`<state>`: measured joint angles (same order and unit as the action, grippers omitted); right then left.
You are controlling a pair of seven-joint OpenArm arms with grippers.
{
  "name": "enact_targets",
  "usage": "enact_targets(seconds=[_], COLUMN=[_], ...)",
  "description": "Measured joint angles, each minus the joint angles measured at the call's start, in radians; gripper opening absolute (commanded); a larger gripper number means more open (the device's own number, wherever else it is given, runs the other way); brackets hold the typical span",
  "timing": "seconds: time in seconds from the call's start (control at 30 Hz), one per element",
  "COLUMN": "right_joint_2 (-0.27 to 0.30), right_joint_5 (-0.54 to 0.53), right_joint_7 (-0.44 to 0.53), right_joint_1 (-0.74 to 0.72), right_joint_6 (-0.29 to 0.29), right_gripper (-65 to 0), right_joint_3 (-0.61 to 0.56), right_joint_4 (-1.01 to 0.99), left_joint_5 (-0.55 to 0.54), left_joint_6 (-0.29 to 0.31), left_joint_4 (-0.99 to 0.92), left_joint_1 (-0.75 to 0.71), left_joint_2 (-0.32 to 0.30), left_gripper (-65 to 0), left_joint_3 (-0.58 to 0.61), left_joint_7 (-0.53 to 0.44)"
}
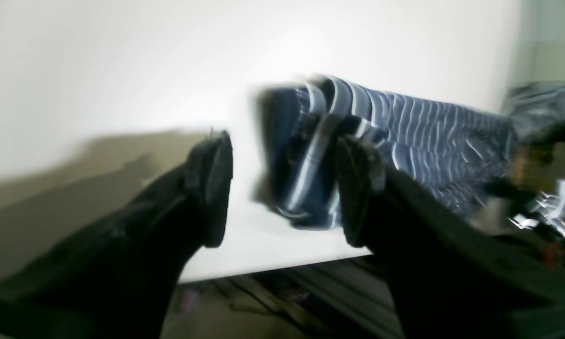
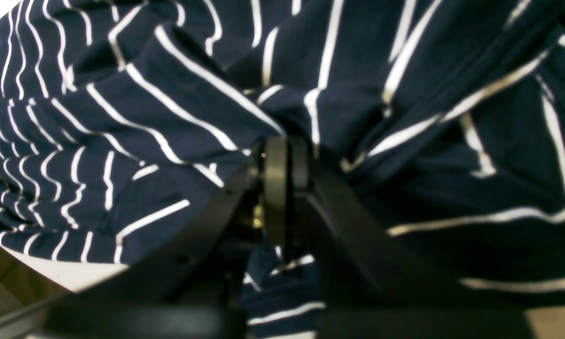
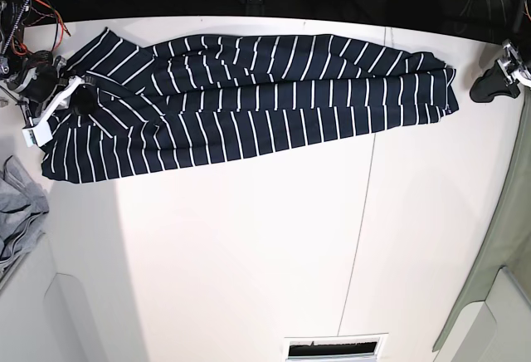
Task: Layout the t-shirt on the table in an organized manner, then fold the t-shirt properly
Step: 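Release and regrasp the band's end with the left gripper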
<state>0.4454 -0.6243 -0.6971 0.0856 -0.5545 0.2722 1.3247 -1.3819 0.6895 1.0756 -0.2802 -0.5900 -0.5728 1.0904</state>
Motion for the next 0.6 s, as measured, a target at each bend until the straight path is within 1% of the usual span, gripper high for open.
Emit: enact_targets(seconds=[0.13,0.2,0.27,0.47,0.5,0.6], right_joint_2=[0.0,0.0,0.0,0.0,0.0,0.0], right_joint_5=[0.0,0.0,0.0,0.0,0.0,0.0], right_joint_7=[-0.003,-0.003,-0.003,-0.003,-0.003,-0.003], right_joint_1=[0.0,0.0,0.0,0.0,0.0,0.0], right_joint_6=[0.0,0.0,0.0,0.0,0.0,0.0], right_gripper=[-65.0,-65.0,-65.0,-65.0,-65.0,-65.0], right_joint_3=[0.0,0.0,0.0,0.0,0.0,0.0], right_joint_4=[0.0,0.0,0.0,0.0,0.0,0.0], left_joint_5=[-0.003,0.039,0.039,0.039,0.04,0.099], left_joint_6=[0.0,0.0,0.0,0.0,0.0,0.0], left_joint_4=[-0.004,-0.004,-0.005,-0.004,-0.004,-0.004], left_joint_1=[0.003,0.003,0.003,0.003,0.004,0.01], left_joint_2=[0.0,0.0,0.001,0.005,0.006,0.006], left_gripper=[-27.7,-27.7,-27.6,-27.6,-27.6,-27.6], left_joint_3=[0.0,0.0,0.002,0.095,0.113,0.143], left_joint_7=[-0.015,-0.041,-0.04,-0.047,-0.061,-0.122])
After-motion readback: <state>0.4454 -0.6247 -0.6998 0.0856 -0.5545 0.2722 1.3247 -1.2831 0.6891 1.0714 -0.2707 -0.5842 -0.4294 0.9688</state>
